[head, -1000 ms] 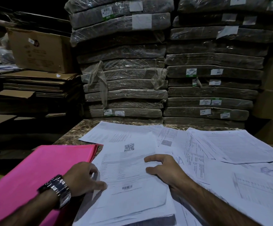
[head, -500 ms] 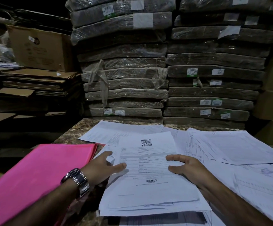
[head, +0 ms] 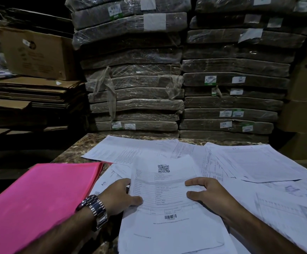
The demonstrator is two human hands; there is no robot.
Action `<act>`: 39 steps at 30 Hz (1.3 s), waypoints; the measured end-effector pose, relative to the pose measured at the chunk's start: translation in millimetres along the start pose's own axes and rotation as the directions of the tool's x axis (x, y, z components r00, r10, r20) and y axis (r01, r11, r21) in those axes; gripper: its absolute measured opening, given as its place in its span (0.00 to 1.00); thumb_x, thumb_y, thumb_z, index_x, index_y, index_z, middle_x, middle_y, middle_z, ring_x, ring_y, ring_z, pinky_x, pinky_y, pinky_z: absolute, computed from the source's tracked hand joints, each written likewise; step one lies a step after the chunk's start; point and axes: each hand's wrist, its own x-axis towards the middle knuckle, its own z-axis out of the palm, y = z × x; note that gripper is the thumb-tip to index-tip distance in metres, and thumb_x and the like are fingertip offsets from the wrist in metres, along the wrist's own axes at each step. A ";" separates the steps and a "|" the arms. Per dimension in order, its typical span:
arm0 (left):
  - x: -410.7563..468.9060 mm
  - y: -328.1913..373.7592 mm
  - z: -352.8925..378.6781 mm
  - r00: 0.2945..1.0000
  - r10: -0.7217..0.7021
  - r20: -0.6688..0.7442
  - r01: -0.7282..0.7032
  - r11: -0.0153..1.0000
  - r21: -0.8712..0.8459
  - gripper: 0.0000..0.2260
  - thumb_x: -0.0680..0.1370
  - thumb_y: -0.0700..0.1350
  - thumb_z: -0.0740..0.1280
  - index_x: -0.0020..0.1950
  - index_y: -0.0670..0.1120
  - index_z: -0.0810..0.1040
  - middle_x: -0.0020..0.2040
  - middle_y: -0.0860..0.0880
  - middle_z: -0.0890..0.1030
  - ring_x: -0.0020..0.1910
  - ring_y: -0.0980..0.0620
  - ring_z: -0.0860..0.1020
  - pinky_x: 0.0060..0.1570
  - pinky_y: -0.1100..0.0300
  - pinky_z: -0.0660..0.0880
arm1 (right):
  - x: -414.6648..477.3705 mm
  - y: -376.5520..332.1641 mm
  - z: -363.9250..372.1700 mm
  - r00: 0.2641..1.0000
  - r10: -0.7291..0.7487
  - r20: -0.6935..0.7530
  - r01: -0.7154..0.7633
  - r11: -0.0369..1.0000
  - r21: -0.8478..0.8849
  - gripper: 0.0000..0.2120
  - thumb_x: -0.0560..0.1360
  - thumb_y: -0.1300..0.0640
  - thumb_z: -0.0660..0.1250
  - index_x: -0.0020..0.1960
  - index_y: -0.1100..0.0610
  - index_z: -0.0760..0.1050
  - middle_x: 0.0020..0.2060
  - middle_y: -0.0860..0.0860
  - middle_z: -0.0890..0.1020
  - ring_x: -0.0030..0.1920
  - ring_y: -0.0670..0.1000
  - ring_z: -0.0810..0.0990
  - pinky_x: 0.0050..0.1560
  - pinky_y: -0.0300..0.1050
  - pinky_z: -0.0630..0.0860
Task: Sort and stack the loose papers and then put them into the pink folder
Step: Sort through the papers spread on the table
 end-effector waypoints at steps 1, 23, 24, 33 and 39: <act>-0.6 -0.4 0.1 1.000 -0.002 0.004 0.002 1.000 0.008 0.16 0.73 0.44 0.72 0.60 0.49 0.77 0.53 0.55 0.83 0.50 0.56 0.82 0.51 0.63 0.77 | 0.1 -0.1 1.2 1.000 -0.012 0.007 0.012 0.999 -0.031 0.11 0.72 0.63 0.73 0.53 0.54 0.81 0.50 0.45 0.82 0.42 0.45 0.83 0.36 0.28 0.77; -3.9 9.4 -0.1 0.980 0.015 -0.198 0.113 0.775 0.622 0.39 0.67 0.60 0.73 0.73 0.49 0.62 0.68 0.44 0.66 0.61 0.47 0.74 0.55 0.58 0.75 | -17.4 -1.6 11.6 0.980 -0.157 -0.122 0.047 0.779 -0.625 0.31 0.68 0.45 0.75 0.66 0.53 0.70 0.61 0.52 0.67 0.62 0.54 0.72 0.57 0.42 0.74; -1.4 13.7 1.4 0.977 0.051 -0.209 0.092 0.782 0.617 0.39 0.67 0.59 0.73 0.73 0.49 0.62 0.67 0.44 0.66 0.60 0.47 0.73 0.55 0.59 0.74 | -16.2 -1.1 6.5 0.978 -0.153 -0.140 0.038 0.795 -0.605 0.30 0.67 0.45 0.75 0.66 0.54 0.71 0.61 0.52 0.69 0.62 0.53 0.73 0.56 0.43 0.75; 34.8 84.2 62.5 0.954 0.296 0.043 -0.294 0.898 0.327 0.18 0.72 0.56 0.71 0.57 0.50 0.79 0.49 0.52 0.82 0.48 0.54 0.79 0.45 0.63 0.72 | 7.4 1.0 -74.3 0.878 -0.024 -0.478 -0.135 0.946 -0.295 0.13 0.73 0.58 0.73 0.56 0.59 0.80 0.45 0.53 0.82 0.33 0.46 0.81 0.26 0.29 0.70; 50.9 126.5 126.1 0.924 0.360 0.133 -0.383 0.864 0.326 0.20 0.72 0.55 0.71 0.60 0.48 0.78 0.52 0.52 0.82 0.48 0.54 0.77 0.45 0.65 0.71 | -13.6 13.9 -123.4 0.843 0.075 -0.532 -0.282 0.904 -0.320 0.09 0.74 0.61 0.69 0.53 0.61 0.82 0.49 0.58 0.84 0.44 0.55 0.83 0.43 0.43 0.80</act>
